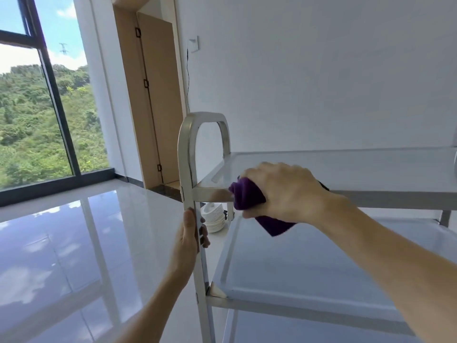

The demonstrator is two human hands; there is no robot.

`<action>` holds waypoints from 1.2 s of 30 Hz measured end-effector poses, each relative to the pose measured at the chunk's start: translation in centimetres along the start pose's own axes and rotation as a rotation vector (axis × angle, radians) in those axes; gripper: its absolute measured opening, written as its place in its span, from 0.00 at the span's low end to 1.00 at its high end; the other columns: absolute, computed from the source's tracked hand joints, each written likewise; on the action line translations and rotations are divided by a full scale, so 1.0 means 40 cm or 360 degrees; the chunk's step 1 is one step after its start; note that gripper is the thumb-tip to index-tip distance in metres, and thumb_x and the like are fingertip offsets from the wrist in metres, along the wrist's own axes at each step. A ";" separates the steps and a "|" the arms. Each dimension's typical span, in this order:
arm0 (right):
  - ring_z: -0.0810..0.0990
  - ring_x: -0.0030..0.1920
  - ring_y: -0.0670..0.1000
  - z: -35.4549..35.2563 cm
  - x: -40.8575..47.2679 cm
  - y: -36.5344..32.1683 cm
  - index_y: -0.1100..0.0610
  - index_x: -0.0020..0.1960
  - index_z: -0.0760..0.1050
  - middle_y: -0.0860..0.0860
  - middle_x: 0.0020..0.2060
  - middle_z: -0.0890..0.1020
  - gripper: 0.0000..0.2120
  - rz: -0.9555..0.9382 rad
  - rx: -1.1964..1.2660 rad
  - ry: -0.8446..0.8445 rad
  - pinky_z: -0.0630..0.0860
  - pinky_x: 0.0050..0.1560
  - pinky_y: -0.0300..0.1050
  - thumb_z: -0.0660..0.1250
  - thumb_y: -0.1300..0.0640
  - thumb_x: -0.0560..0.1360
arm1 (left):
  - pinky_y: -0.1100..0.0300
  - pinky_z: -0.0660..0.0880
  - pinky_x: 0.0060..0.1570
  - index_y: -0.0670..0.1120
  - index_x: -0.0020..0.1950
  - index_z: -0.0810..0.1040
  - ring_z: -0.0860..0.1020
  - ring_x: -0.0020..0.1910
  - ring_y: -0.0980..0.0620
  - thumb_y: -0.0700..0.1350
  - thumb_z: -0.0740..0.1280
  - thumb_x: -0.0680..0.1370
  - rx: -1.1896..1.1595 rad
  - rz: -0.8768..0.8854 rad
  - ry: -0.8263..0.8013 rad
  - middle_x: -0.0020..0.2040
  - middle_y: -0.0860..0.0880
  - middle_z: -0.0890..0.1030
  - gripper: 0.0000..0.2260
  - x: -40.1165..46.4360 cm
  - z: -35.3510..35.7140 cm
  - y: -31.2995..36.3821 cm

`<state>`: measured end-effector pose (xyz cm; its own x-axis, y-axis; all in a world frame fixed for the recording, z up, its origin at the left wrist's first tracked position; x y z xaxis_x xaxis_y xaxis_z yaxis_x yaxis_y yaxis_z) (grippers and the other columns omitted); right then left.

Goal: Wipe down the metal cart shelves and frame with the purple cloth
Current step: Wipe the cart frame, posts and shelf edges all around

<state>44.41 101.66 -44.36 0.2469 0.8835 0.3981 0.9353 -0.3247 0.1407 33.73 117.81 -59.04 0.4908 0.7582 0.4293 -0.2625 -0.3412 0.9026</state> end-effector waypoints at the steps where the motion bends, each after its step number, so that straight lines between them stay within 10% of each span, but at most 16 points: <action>1: 0.75 0.58 0.54 0.032 0.012 -0.007 0.44 0.68 0.66 0.47 0.59 0.75 0.33 -0.0003 -0.0110 -0.0080 0.72 0.58 0.53 0.67 0.30 0.69 | 0.61 0.74 0.35 0.42 0.48 0.71 0.71 0.34 0.49 0.64 0.49 0.79 0.0009 -0.0004 -0.0015 0.37 0.44 0.71 0.26 0.001 0.000 0.000; 12: 0.79 0.51 0.59 0.069 0.127 -0.213 0.59 0.67 0.66 0.56 0.53 0.78 0.27 -0.0060 -0.0617 0.0325 0.66 0.44 0.51 0.71 0.63 0.71 | 0.66 0.72 0.32 0.43 0.47 0.69 0.71 0.33 0.50 0.66 0.50 0.77 -0.0010 0.0009 -0.0052 0.35 0.47 0.70 0.26 0.016 0.001 0.004; 26: 0.82 0.39 0.61 0.019 -0.161 0.182 0.57 0.54 0.80 0.54 0.42 0.84 0.24 0.0246 -0.0526 0.0641 0.77 0.40 0.53 0.81 0.61 0.60 | 0.66 0.72 0.33 0.43 0.46 0.69 0.70 0.33 0.51 0.65 0.47 0.78 0.0036 0.0038 -0.0132 0.35 0.47 0.69 0.27 0.013 0.014 -0.001; 36: 0.79 0.53 0.59 0.061 0.064 -0.132 0.56 0.66 0.69 0.54 0.55 0.80 0.22 -0.0025 -0.0468 0.0487 0.72 0.52 0.53 0.71 0.59 0.74 | 0.66 0.72 0.33 0.43 0.48 0.68 0.71 0.35 0.49 0.67 0.47 0.78 0.0095 -0.0003 -0.0089 0.36 0.46 0.70 0.27 0.017 0.010 -0.004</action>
<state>40.71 106.48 -46.29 0.1053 0.7626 0.6383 0.8151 -0.4339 0.3839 34.43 118.15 -58.88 0.5374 0.7271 0.4272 -0.2125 -0.3735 0.9030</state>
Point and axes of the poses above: each hand's wrist, its own x-axis towards the middle knuckle, its own z-axis out of the palm, y = z × x, the point moved 7 cm from there along x, towards the middle knuckle
